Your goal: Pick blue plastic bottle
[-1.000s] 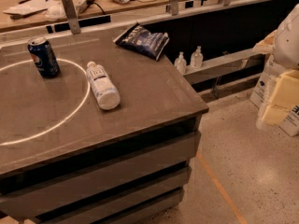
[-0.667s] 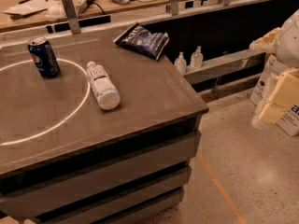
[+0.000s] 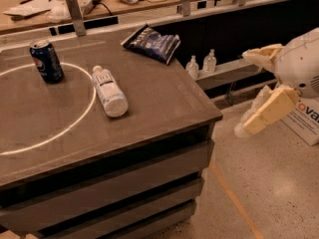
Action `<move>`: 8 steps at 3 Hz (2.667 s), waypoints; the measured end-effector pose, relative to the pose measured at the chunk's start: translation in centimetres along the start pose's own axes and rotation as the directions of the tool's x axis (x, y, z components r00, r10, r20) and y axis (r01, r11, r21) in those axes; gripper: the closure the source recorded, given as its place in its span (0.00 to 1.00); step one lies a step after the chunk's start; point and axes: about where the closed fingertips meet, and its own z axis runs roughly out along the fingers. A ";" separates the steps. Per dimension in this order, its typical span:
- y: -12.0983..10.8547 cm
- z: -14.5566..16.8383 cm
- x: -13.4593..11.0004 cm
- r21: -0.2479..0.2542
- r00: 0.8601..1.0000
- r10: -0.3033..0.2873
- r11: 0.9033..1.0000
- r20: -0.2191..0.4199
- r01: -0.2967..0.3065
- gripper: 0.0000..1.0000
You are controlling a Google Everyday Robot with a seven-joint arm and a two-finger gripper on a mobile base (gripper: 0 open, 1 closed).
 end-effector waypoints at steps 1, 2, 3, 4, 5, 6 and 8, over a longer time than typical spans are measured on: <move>0.9 3.2 -3.3 -0.047 0.973 0.075 0.997 0.220 -0.066 0.00; 1.8 4.8 -7.2 -0.067 0.915 0.176 0.984 0.364 -0.163 0.00; 1.2 4.8 -8.5 -0.050 0.897 0.190 0.981 0.399 -0.186 0.00; 2.2 5.6 -9.2 -0.062 0.899 0.171 0.985 0.404 -0.160 0.00; 3.4 9.4 -10.4 -0.050 0.871 0.209 0.977 0.445 -0.209 0.00; 3.1 12.4 -11.7 -0.017 0.861 0.219 0.971 0.459 -0.238 0.00; 3.9 19.7 -13.5 0.029 0.892 0.174 0.978 0.418 -0.205 0.00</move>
Offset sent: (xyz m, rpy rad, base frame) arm 0.0183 0.1310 0.0296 0.6660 0.0349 -0.1536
